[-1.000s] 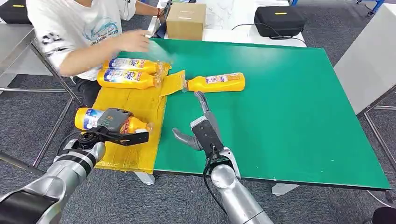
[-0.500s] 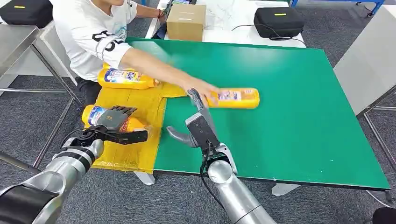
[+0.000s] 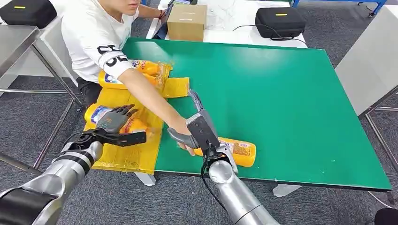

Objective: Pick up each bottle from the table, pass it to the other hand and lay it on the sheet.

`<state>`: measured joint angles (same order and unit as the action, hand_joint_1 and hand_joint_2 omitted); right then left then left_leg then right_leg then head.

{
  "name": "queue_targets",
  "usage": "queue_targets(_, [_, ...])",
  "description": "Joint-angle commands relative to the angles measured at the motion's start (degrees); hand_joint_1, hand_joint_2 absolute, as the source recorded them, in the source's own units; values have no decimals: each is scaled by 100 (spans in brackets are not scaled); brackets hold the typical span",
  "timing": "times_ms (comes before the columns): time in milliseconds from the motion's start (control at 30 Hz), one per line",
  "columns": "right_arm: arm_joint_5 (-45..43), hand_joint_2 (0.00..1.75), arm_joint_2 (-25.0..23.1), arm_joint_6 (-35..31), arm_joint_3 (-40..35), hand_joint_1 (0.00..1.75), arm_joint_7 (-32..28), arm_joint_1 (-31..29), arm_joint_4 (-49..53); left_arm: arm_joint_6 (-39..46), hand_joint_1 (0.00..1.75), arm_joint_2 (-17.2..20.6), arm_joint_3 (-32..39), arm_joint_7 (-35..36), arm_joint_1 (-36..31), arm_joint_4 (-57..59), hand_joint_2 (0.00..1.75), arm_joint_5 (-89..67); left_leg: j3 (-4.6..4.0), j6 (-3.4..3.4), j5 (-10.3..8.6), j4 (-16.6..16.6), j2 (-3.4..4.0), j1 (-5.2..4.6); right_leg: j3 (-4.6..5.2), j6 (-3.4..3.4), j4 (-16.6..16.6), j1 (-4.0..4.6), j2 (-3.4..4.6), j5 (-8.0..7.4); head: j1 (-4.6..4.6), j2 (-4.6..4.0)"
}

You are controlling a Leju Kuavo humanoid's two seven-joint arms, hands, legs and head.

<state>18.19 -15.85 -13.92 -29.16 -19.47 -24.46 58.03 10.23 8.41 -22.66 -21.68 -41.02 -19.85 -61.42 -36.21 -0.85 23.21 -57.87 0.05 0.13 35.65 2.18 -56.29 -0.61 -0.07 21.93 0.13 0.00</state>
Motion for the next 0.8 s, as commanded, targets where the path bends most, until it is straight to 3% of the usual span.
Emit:
queue_targets(33, [-57,175,147,-6,-171,0,-44,-301,-433,2,0,-132,704,-783,453,11,175,653,32,2,9,12,4,-3,-28,-4,8,-3,8,8,-2,0])
queue_targets(167, [-90,175,189,-90,-149,0,-119,-311,-490,73,0,-201,1457,-1671,972,-579,175,1683,29,1,8,11,5,-4,-26,-3,10,-4,12,5,0,0])
queue_targets(300, [-12,175,307,-342,-100,0,-145,-206,-374,-615,0,-236,1796,-1832,2144,-2887,175,3921,29,2,11,10,0,-3,-27,-4,11,-3,3,11,2,0])
queue_targets(367, [243,175,411,-554,-105,0,67,-109,-266,-1087,0,-399,2017,-1832,2582,-3736,175,4775,40,3,19,12,14,-2,-33,-6,13,-2,15,14,0,0])
queue_targets(500, [1106,175,676,-894,-12,0,666,154,-134,-1751,0,-1178,2749,-1822,2979,-4420,175,5525,28,3,22,8,-12,-1,-24,-3,15,0,-15,22,0,0])
queue_targets(533, [1160,0,716,-881,36,0,684,243,-53,-1822,0,-1283,2802,-1780,3004,-4489,175,5580,14,2,15,7,-13,-1,-10,-2,15,0,-15,16,0,0])
queue_targets(567, [1277,0,749,-923,56,0,739,290,-32,-1995,0,-1339,2821,-1707,3007,-4481,175,5701,5,1,12,6,-12,-3,-1,-1,14,-1,-14,12,-2,0])
queue_targets(600, [1726,175,811,-1022,116,0,1044,424,51,-2135,0,-1452,2895,-1513,3011,-4451,175,5807,21,0,20,5,-25,-1,-23,-1,17,1,-26,23,0,0])
queue_targets(800, [2396,175,973,-1158,364,0,1351,675,65,-2362,0,-1725,2926,-1241,2909,-4187,175,6225,7,2,18,5,-25,0,-15,2,19,1,-24,23,-2,0])
